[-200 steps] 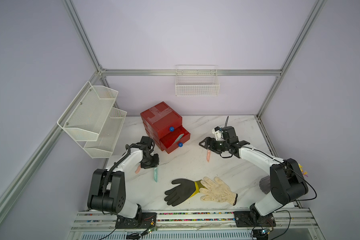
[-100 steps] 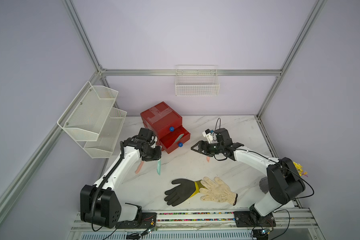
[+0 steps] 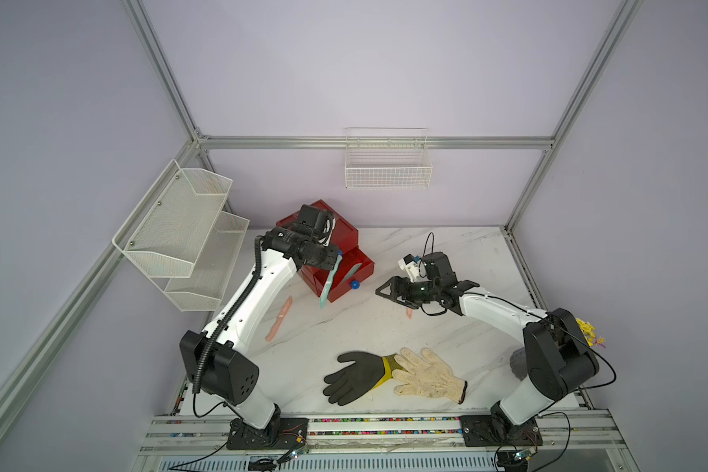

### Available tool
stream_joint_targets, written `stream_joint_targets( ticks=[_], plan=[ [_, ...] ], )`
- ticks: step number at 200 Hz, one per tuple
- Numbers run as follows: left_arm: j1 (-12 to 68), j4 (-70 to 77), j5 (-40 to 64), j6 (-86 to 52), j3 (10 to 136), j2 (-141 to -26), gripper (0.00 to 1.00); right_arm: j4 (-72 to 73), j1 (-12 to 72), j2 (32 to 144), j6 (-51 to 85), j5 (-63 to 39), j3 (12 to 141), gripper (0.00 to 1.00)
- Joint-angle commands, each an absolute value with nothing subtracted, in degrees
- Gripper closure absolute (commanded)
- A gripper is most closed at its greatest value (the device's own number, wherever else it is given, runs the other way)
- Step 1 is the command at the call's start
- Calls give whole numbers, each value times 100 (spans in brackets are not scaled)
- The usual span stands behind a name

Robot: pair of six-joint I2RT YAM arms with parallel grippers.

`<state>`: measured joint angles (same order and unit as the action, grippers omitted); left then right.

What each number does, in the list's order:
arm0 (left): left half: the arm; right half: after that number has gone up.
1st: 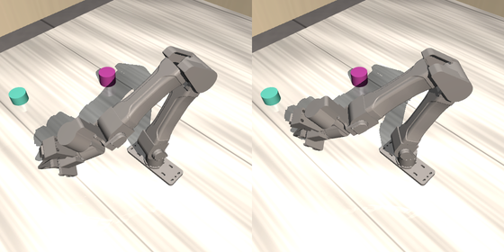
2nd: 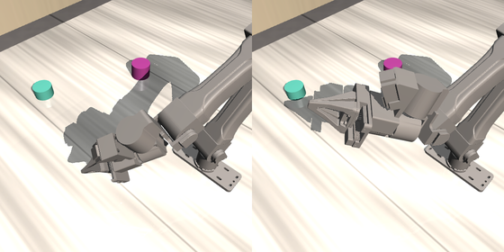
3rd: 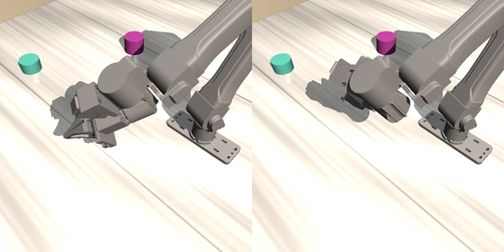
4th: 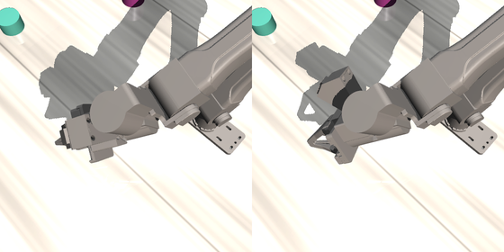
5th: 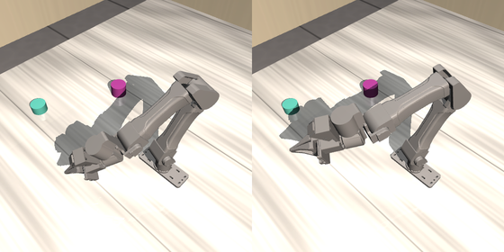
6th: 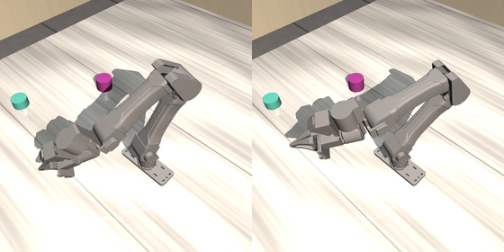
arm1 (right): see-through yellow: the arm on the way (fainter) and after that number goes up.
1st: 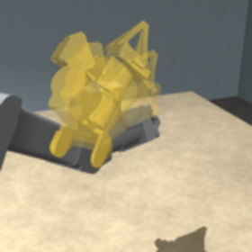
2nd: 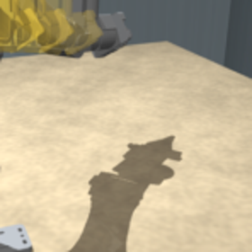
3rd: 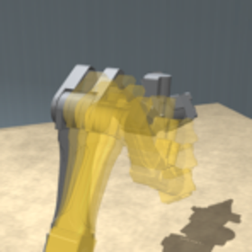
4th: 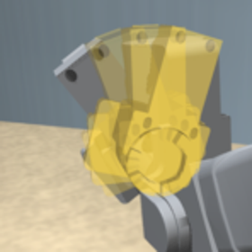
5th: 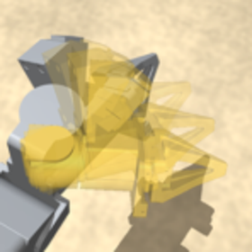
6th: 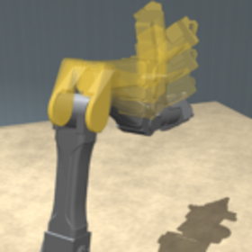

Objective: Place the fruit knives into the drawer by color
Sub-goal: Place the fruit knife in the drawer.

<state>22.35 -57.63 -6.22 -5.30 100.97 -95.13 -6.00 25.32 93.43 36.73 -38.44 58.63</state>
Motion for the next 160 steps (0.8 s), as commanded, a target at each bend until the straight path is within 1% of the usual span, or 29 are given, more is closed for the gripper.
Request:
stream_joint_targets(
  ticks=[1, 15, 39, 63, 77, 81, 83, 94, 101, 106, 111, 117, 122, 150, 160],
  plan=[
    [2307, -5128, -1260, 139, 10326, -9841, 75, -967, 2398, 9327, 3517, -3852, 6108, 8],
    [2328, -4813, -1608, 266, 10283, -9984, 75, -1059, 2261, 9330, 3505, -3915, 6159, 8],
    [2372, -4636, -1711, 352, 10303, -10049, 75, -1192, 2155, 9299, 3480, -3959, 6209, 8],
    [2445, -4378, -1666, 369, 9831, -9661, 74, -1279, 2138, 9339, 3378, -3943, 6215, 7],
    [2483, -4375, -1902, 229, 9613, -9406, 69, -1263, 2132, 9407, 3384, -3980, 6261, 8],
    [2486, -4371, -1954, 166, 9545, -9323, 66, -1258, 2127, 9433, 3376, -3982, 6292, 7],
    [2487, -4373, -1969, 151, 9510, -9279, 63, -1262, 2127, 9453, 3369, -3988, 6304, 7],
    [2488, -4377, -1986, 64, 9253, -9003, 33, -1290, 2127, 9509, 3324, -4000, 6370, 7],
    [2487, -4405, -2044, 0, 9060, -8821, 17, -1294, 2128, 9550, 3314, -4007, 6389, 7],
    [2487, -4486, -2112, -63, 8918, -8712, 9, -1283, 2134, 9569, 3303, -4012, 6389, 8],
    [2480, -4612, -2149, -124, 8793, -8625, 5, -1270, 2128, 9578, 3296, -4008, 6371, 8],
    [2476, -4749, -2195, -224, 8656, -8524, 0, -1245, 2127, 9588, 3309, -4013, 6335, 8],
    [2479, -4860, -2251, -301, 8542, -8449, 0, -1222, 2127, 9589, 3321, -4010, 6312, 7],
    [2416, -5384, -2131, -670, 8068, -8171, 0, -1019, 2127, 9563, 3454, -4052, 6136, 8],
    [2345, -5512, -2000, -806, 7945, -8143, 4, -1014, 2127, 9554, 3454, -4052, 6123, 8]
  ],
)
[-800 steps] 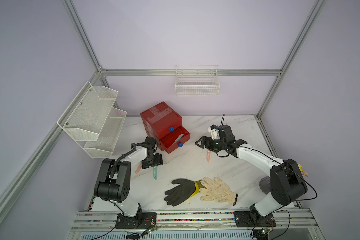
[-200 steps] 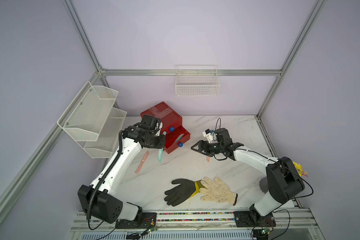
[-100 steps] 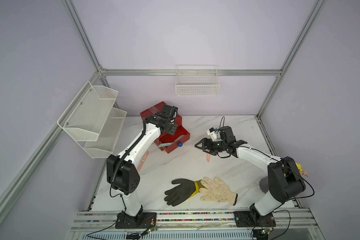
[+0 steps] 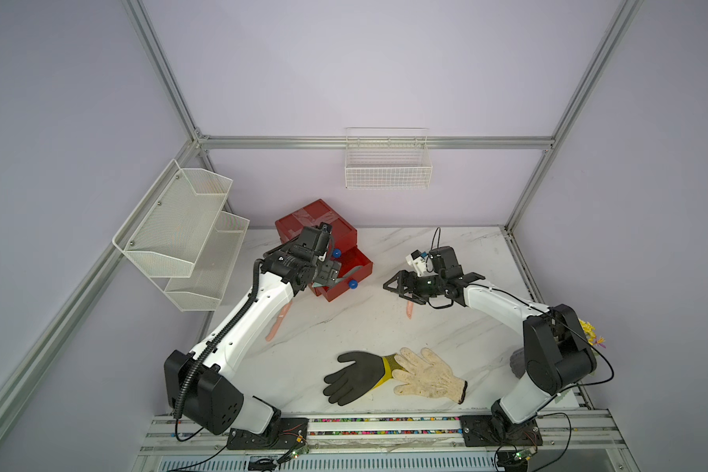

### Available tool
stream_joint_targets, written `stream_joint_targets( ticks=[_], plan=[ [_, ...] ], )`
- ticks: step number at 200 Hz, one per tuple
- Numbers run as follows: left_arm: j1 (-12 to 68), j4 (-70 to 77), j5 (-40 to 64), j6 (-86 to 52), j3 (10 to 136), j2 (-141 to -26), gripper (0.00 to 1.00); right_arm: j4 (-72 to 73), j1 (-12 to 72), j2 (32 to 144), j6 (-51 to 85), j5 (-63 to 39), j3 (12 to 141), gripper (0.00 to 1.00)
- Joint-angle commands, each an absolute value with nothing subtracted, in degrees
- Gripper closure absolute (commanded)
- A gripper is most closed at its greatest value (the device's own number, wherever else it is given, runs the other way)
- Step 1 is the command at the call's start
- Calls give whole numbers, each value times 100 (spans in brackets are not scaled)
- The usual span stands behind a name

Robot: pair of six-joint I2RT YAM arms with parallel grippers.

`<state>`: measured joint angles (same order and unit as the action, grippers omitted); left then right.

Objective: Place the fruit knives into the drawer by color
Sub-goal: Place the fruit knife in the drawer.

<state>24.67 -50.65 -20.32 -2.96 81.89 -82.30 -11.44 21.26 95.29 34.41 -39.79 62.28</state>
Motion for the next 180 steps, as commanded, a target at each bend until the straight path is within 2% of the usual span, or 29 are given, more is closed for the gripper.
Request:
stream_joint_targets(
  ticks=[1, 14, 35, 55, 72, 116, 180],
  plan=[
    [2337, -5520, -1989, -812, 7928, -8145, 5, -1012, 2131, 9554, 3454, -4052, 6124, 8],
    [2192, -5552, -1800, -975, 7696, -7996, 11, -1011, 2127, 9542, 3445, -4052, 6102, 8],
    [1910, -5537, -1505, -1194, 7346, -7832, 34, -1016, 2129, 9497, 3436, -4026, 6043, 8],
    [1577, -5353, -1163, -1439, 6939, -7736, 74, -1042, 2127, 9428, 3419, -4015, 5991, 8],
    [1311, -5116, -812, -1542, 6657, -7740, 100, -1050, 2123, 9388, 3392, -4008, 5967, 8],
    [1222, -4153, -301, -1658, 6388, -7921, 100, -1117, 2059, 9360, 3355, -4025, 5954, 8],
    [1204, -3746, 101, -1705, 6946, -8665, 100, -1166, 1930, 9270, 3313, -4025, 5897, 8]
  ],
)
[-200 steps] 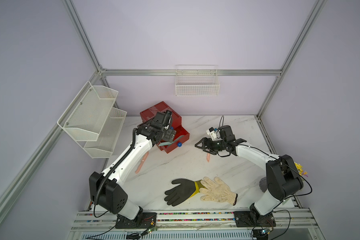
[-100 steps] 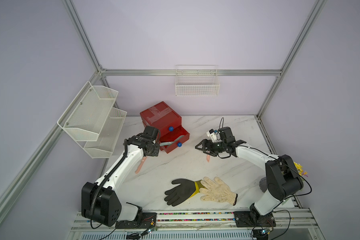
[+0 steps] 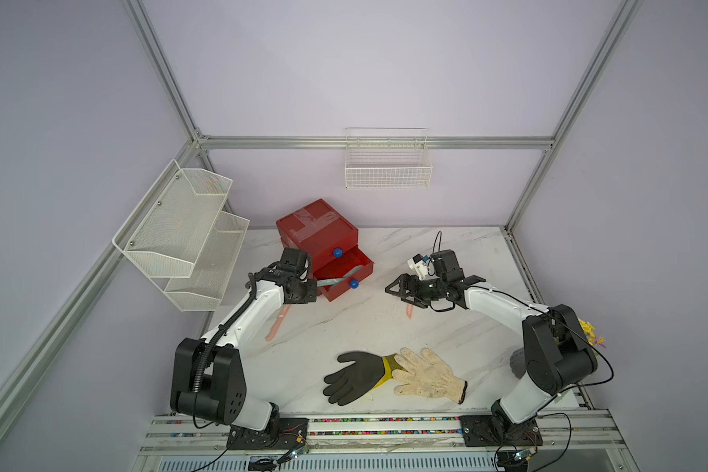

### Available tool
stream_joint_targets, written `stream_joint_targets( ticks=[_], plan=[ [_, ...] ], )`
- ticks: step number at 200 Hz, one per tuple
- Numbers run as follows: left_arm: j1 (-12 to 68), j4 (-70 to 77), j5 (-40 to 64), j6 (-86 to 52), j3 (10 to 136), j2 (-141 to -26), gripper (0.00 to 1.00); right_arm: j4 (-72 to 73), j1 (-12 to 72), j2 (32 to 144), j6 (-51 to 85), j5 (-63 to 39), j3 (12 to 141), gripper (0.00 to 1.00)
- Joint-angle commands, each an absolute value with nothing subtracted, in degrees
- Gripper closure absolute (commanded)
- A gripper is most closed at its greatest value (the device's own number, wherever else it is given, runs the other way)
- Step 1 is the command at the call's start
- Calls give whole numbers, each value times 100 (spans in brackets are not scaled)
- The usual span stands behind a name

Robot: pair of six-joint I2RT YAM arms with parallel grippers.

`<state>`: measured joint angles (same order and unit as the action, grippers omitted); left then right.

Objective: Place the fruit knives into the drawer by color
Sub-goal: Place the fruit knife in the drawer.

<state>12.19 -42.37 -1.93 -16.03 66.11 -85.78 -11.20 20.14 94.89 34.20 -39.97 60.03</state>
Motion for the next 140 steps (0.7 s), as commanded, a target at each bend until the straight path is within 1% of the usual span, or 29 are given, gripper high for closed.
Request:
stream_joint_targets(
  ticks=[1, 23, 70, 97, 102, 110, 117, 121, 124, 140],
  plan=[
    [1204, -3745, 112, -1705, 6962, -8674, 100, -1168, 1927, 9271, 3309, -4025, 5893, 8],
    [1209, -3694, 343, -1657, 7165, -8754, 100, -1168, 1898, 9280, 3313, -4049, 5885, 8],
    [1218, -3542, 933, -1594, 7157, -8443, 100, -1143, 1876, 9376, 3321, -4083, 5897, 8],
    [1217, -3622, 791, -1637, 6894, -8149, 100, -1092, 1881, 9437, 3285, -4215, 5968, 8],
    [1220, -3642, 763, -1627, 6809, -8147, 99, -1071, 1888, 9443, 3294, -4242, 5976, 8],
    [1214, -3660, 718, -1635, 6680, -7836, 97, -1061, 1886, 9450, 3296, -4262, 5981, 8],
    [1212, -3686, 697, -1656, 6575, -7704, 93, -1075, 1884, 9459, 3289, -4263, 5974, 8],
    [1205, -3700, 690, -1701, 6517, -7623, 89, -1072, 1882, 9445, 3295, -4271, 5964, 8],
    [1204, -3708, 705, -1727, 6465, -7566, 84, -1074, 1888, 9448, 3300, -4271, 5955, 8],
    [1204, -3581, 991, -2022, 6138, -7241, 46, -1004, 1888, 9418, 3358, -4278, 5880, 8]
  ],
)
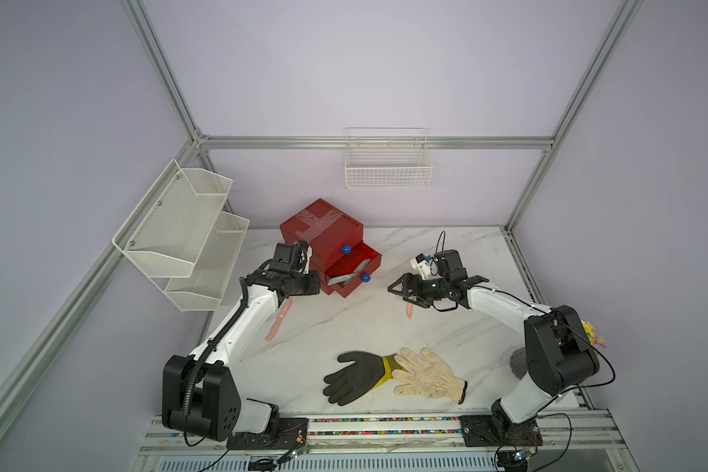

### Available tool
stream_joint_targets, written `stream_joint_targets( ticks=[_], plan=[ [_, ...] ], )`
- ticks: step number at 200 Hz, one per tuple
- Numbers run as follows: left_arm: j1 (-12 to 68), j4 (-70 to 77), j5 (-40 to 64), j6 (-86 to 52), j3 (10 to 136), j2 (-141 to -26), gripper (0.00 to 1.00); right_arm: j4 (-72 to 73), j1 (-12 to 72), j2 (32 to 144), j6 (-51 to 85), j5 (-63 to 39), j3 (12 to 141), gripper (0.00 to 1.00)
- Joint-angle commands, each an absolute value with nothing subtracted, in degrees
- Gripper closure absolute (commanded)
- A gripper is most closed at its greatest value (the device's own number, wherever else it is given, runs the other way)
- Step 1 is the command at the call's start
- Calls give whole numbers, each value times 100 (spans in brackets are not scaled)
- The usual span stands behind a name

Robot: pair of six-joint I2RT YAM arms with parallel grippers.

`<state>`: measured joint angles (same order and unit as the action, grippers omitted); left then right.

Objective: Place the fruit knives into the drawer by color
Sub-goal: Place the fruit knife in the drawer.

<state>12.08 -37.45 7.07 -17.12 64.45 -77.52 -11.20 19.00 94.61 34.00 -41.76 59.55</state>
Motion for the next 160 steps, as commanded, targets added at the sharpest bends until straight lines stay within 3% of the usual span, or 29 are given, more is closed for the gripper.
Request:
stream_joint_targets(
  ticks=[1, 18, 21, 93, 160],
  plan=[
    [1204, -3575, 1023, -2048, 6110, -7220, 44, -994, 1885, 9415, 3362, -4275, 5876, 8],
    [1206, -3046, 1552, -2534, 5599, -6835, 2, -899, 1889, 9412, 3431, -4298, 5806, 8],
    [1204, -2916, 1621, -2619, 5487, -6766, 0, -884, 1882, 9413, 3441, -4299, 5801, 8],
    [1206, 1177, 2503, -4530, 3453, -6030, 0, -773, 1888, 9382, 3518, -4351, 5688, 8],
    [1150, 2503, 2912, -5446, 3419, -7023, 0, -904, 1887, 9220, 3403, -4267, 5639, 8]
  ],
)
